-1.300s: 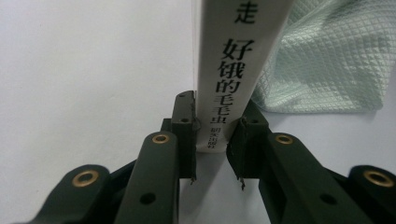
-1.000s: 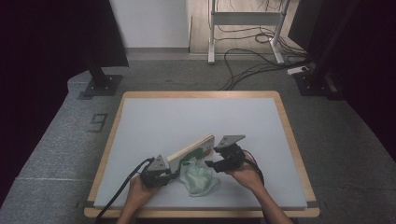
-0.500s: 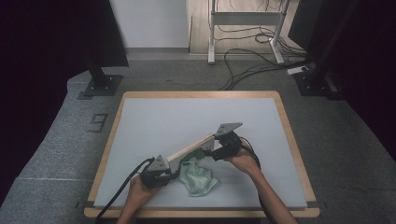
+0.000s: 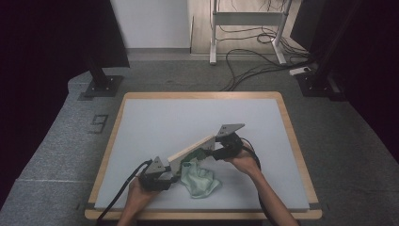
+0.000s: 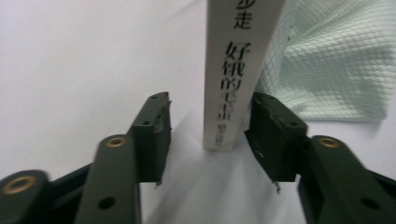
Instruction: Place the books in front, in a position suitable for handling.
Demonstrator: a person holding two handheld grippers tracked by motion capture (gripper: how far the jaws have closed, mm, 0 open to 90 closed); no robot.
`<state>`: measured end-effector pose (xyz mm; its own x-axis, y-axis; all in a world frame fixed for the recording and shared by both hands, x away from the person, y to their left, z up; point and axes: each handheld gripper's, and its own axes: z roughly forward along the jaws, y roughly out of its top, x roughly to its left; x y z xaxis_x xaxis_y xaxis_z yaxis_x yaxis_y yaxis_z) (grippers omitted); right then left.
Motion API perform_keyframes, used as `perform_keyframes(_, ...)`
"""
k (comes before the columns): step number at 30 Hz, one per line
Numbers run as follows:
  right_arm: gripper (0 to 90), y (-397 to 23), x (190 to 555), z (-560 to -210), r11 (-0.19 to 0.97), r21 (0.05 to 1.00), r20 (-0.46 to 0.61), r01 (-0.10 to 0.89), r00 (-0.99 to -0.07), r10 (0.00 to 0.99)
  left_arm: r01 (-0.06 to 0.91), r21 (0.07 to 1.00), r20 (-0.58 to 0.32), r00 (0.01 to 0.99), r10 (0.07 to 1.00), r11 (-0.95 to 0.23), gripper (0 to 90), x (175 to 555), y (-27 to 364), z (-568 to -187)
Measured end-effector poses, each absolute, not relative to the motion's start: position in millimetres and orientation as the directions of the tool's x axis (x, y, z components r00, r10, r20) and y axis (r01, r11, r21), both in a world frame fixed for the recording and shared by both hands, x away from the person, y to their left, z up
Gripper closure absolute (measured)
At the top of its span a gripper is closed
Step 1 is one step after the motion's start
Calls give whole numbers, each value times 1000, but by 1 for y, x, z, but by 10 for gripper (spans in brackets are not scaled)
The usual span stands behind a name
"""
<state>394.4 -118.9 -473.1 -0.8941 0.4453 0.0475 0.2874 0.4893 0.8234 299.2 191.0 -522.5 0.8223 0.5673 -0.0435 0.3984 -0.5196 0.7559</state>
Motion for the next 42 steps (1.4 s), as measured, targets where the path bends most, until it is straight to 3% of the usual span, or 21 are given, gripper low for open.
perform_keyframes(7,345,-118,394,-473,492,822,43,287,-892,449,391,753,-28,822,568,-529,244,272,196,-509)
perform_keyframes(16,339,-116,395,-473,496,819,37,288,-890,455,353,782,-81,875,478,-514,249,247,178,-491)
perform_keyframes(26,327,-115,394,-472,497,817,39,292,-888,458,304,783,-63,907,416,-543,229,259,125,-499)
perform_keyframes(33,325,-116,394,-473,492,820,40,292,-887,459,314,744,-24,895,446,-590,259,269,108,-517)
perform_keyframes(39,325,-116,393,-473,494,820,38,291,-888,459,292,715,51,884,464,-636,396,268,105,-525)
perform_keyframes(42,325,-116,393,-473,491,821,39,292,-886,462,309,717,43,875,482,-625,472,270,106,-525)
